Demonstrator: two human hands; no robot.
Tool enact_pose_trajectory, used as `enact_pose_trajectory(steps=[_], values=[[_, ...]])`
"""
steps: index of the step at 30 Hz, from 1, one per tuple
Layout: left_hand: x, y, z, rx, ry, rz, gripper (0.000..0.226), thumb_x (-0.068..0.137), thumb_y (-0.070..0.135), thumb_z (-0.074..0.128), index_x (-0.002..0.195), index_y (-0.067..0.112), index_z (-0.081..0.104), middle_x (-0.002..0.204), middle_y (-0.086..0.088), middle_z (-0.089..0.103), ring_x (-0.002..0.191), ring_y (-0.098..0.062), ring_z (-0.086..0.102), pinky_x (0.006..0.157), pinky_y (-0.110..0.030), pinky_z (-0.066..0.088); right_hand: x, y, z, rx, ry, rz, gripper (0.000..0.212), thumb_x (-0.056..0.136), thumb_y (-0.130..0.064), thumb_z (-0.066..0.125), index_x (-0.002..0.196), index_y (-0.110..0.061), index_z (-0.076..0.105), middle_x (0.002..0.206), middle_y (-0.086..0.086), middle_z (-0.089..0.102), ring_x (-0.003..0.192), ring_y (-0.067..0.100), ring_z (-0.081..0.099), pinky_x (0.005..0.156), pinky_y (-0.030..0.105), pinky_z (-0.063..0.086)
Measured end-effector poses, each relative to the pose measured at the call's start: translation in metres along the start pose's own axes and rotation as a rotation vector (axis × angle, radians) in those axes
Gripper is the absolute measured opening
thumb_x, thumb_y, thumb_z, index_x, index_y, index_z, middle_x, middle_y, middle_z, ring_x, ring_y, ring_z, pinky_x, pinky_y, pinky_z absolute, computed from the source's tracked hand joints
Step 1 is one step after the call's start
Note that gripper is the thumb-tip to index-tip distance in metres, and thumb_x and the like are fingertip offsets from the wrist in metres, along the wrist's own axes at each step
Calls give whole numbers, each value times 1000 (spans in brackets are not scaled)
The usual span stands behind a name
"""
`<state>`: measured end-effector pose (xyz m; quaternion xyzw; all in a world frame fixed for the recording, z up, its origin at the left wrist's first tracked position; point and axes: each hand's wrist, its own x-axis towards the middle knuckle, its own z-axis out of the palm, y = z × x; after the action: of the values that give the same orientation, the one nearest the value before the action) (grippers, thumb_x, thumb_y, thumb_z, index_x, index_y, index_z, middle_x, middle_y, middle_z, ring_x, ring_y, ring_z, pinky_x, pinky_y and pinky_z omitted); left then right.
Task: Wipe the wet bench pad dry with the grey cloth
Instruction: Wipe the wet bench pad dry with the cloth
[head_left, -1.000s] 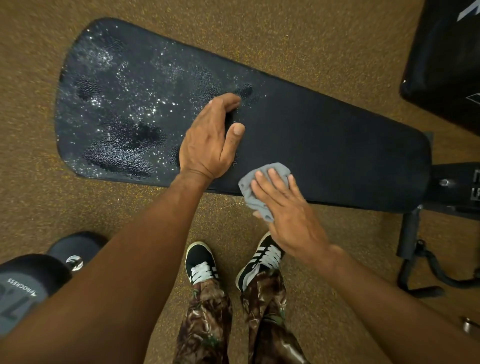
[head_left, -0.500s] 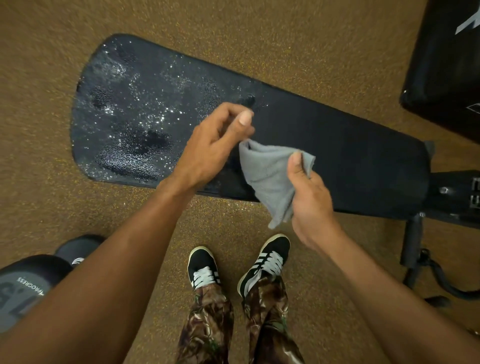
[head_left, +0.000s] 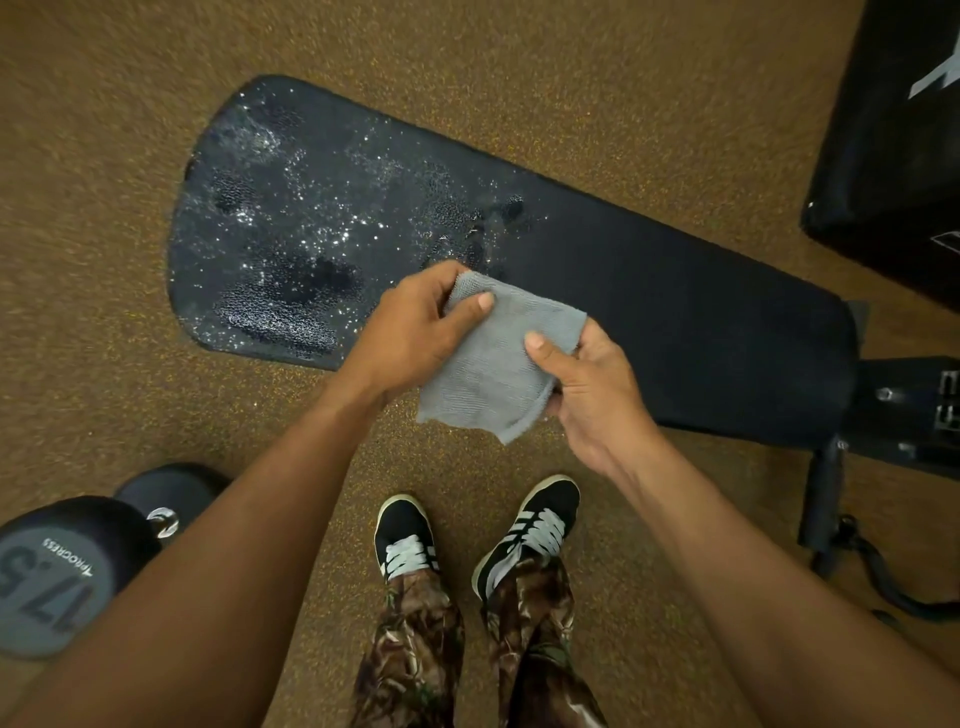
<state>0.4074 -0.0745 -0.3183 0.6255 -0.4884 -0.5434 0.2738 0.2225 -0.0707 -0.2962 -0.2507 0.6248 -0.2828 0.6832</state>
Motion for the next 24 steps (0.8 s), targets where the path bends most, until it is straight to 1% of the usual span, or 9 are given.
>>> enact_pose_trajectory(steps=[2, 4, 7, 8, 11, 13, 18, 21, 24], values=[[-3, 2, 0, 255, 137, 46, 24, 98, 47, 61, 102, 24, 66, 90, 5, 71, 85, -20, 69, 76, -48, 58, -1, 3, 4, 16, -31, 0, 45, 93, -6, 64, 134, -14, 49, 125, 6, 67, 114, 24, 66, 85, 45, 60], [-3, 4, -4, 434, 251, 66, 29, 95, 55, 64, 109, 30, 64, 97, 11, 70, 90, -18, 67, 77, -41, 56, -4, 6, 4, -64, -47, -9, 51, 94, -15, 65, 140, -17, 42, 126, 3, 65, 108, 19, 69, 79, 39, 62], [-4, 5, -6, 688, 393, 105, 55, 90, 61, 67, 134, 31, 52, 126, -2, 61, 112, -24, 58, 85, -40, 49, 0, 4, -6, -579, 186, -257, 52, 93, -48, 63, 137, -28, 45, 111, -10, 67, 89, 7, 70, 79, 39, 61], [-7, 8, -2, 734, 445, 113, 59, 91, 61, 65, 138, 28, 51, 130, -6, 58, 114, -27, 55, 88, -42, 50, 4, 0, -12, -659, 288, -368, 47, 92, -51, 61, 133, -29, 51, 106, -12, 66, 87, 4, 67, 80, 41, 59], [-21, 15, 28, 751, 466, -16, 60, 98, 60, 50, 146, 25, 45, 147, -11, 48, 132, -34, 46, 103, -51, 46, 19, -17, -20, -820, 291, -623, 36, 97, -40, 57, 130, -26, 58, 119, -9, 59, 102, 3, 59, 91, 37, 52], [-30, 15, 60, 803, 390, -141, 66, 103, 59, 36, 157, 22, 32, 163, -15, 30, 149, -42, 27, 116, -59, 31, 37, -24, -21, -1103, 206, -786, 40, 97, -38, 55, 134, -24, 56, 132, -5, 54, 120, 14, 51, 100, 36, 46], [-22, -7, 104, 821, 363, -250, 65, 106, 52, 23, 164, 24, 10, 171, -14, 4, 152, -54, -1, 117, -73, 14, 84, -20, -23, -1546, 252, -922, 55, 96, -44, 49, 145, -19, 46, 151, 7, 45, 138, 31, 40, 110, 51, 37], [-9, -5, 109, 818, 422, -297, 61, 107, 50, 27, 162, 26, 16, 171, -14, 6, 150, -58, 0, 115, -77, 12, 99, -19, -27, -1602, 252, -907, 58, 97, -50, 44, 147, -21, 44, 154, 8, 42, 141, 33, 38, 112, 54, 33], [6, -1, 113, 765, 491, -353, 53, 107, 45, 34, 155, 23, 33, 170, -13, 11, 151, -57, 3, 116, -76, 13, 104, -14, -30, -1631, 183, -970, 53, 99, -48, 43, 146, -24, 47, 154, 8, 42, 141, 33, 38, 113, 55, 32]])
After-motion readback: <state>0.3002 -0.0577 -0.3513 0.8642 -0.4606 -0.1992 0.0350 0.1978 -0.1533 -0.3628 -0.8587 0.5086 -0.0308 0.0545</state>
